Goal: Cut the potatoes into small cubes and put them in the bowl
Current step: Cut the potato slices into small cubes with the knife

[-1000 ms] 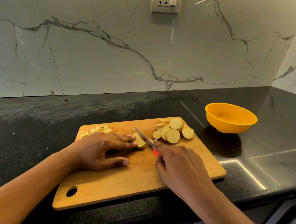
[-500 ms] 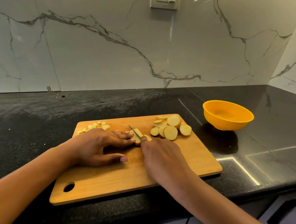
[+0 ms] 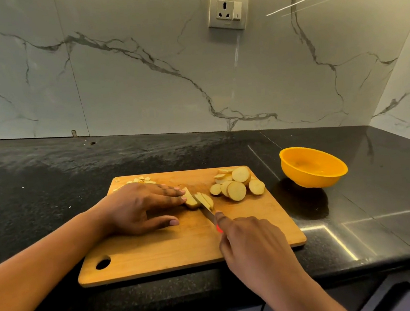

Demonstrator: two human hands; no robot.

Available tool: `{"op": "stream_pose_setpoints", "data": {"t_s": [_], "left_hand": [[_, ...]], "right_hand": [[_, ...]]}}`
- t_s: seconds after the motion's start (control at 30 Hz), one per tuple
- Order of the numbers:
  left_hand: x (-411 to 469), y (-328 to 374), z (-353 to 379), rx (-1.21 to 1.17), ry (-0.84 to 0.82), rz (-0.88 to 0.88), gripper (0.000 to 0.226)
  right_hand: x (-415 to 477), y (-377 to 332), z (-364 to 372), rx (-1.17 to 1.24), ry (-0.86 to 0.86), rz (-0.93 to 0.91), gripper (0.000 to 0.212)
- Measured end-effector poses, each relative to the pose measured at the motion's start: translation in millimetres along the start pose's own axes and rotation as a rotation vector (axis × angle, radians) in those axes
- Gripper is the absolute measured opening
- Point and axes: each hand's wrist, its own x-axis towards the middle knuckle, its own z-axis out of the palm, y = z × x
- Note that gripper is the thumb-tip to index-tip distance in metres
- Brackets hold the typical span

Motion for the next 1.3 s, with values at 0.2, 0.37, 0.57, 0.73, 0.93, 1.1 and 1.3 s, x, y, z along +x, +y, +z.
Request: {"op": "stream_pose_setpoints", "data": {"t_s": [0.2,0.37,0.57,0.73,0.93,1.1,1.3], "left_hand": [[0.0,-2.5,2.0,0.054,-0.011,0.008,0.049],[0.9,-4.6,3.7,0.071,-0.033,0.01,0.051],[1.2,-6.8,4.6,0.071,-0.051,0.004,0.055],[1.0,-6.7,5.6,0.058,-0.064,0.008,0.06],[2.0,-3.8,4.0,0.059,-0.062,0.004,0.06],[2.2,-4.8,2.9,0.038,-0.114,-0.037,0.061],[1.4,-3.2,1.6,-0.033,-0.085,-0.064,0.056]], "right_hand": [[22.4,-1.3,3.8,0.043,0.041,0.028,0.049],[25.6,-6.2,4.0,0.071,0.062,0.034,0.05],[24.9,-12.0,8.7,0.007,0.019,0.02,0.052],[35.2,-20.0,10.2,-0.082,-0.075,0.004,0.057],[45.1,-26.0,4.9,-0.11,-0.188,0.002,0.062],[8.9,-20.1,3.4,-0.082,-0.126,0.004,0.06],[-18.1,-14.5,-4.0,-0.024,-0.072,-0.011,0.056]]}}
